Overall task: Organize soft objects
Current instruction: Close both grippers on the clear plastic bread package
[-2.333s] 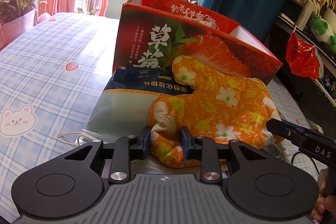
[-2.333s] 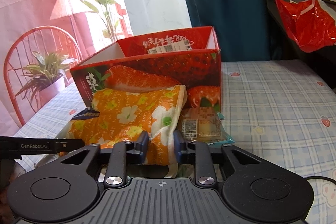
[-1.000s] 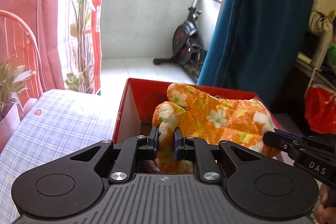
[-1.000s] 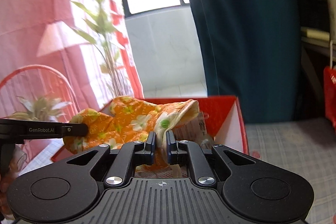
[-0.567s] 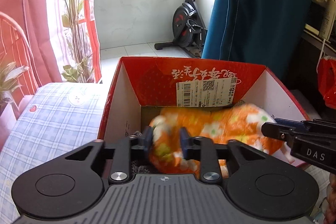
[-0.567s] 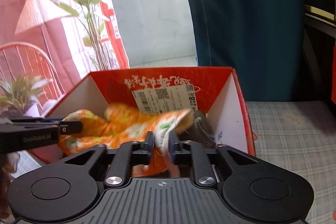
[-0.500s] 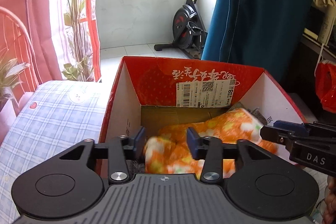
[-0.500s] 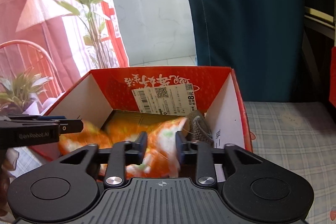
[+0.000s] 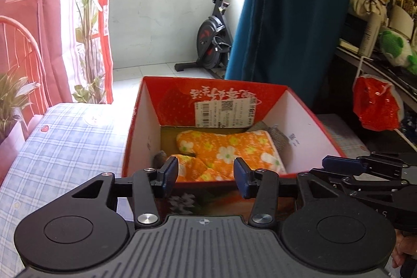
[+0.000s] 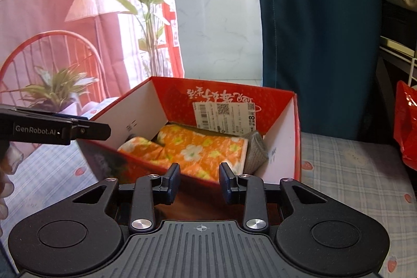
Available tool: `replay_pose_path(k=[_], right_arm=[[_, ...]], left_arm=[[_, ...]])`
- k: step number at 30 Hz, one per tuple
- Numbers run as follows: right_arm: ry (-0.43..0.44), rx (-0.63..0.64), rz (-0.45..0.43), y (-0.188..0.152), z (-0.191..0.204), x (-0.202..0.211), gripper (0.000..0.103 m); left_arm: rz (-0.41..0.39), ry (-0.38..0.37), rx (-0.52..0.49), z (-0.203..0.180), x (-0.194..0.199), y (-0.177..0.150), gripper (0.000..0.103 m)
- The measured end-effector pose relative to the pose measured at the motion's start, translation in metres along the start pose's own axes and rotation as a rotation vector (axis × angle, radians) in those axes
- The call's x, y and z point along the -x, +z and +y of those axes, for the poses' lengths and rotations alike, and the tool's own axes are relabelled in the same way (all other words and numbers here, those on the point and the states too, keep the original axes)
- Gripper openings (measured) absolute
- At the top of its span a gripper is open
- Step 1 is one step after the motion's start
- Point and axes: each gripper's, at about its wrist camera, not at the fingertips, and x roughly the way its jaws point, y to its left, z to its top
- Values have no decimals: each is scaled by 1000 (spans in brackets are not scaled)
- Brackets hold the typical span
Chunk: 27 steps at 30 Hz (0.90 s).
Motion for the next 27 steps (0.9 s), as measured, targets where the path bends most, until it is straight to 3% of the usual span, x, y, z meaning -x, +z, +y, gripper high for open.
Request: replay_pose_path(k=[10, 16, 19, 22, 27], right_arm=[[-29, 26, 75, -45, -30, 37, 37], [-9, -19, 137, -79, -48, 30, 40], [32, 23, 167, -94, -44, 26, 54], [34, 79, 167, -103, -36, 23, 54], [59, 36, 159, -105, -45, 16, 56]], left_arm=[[95, -135, -6, -43, -1, -40, 49], [184, -198, 20, -57, -26, -62, 49], [222, -230, 51, -59, -39, -70, 49], [252, -246, 54, -64, -51, -75, 49], [296, -289, 106, -68, -70, -82, 49]])
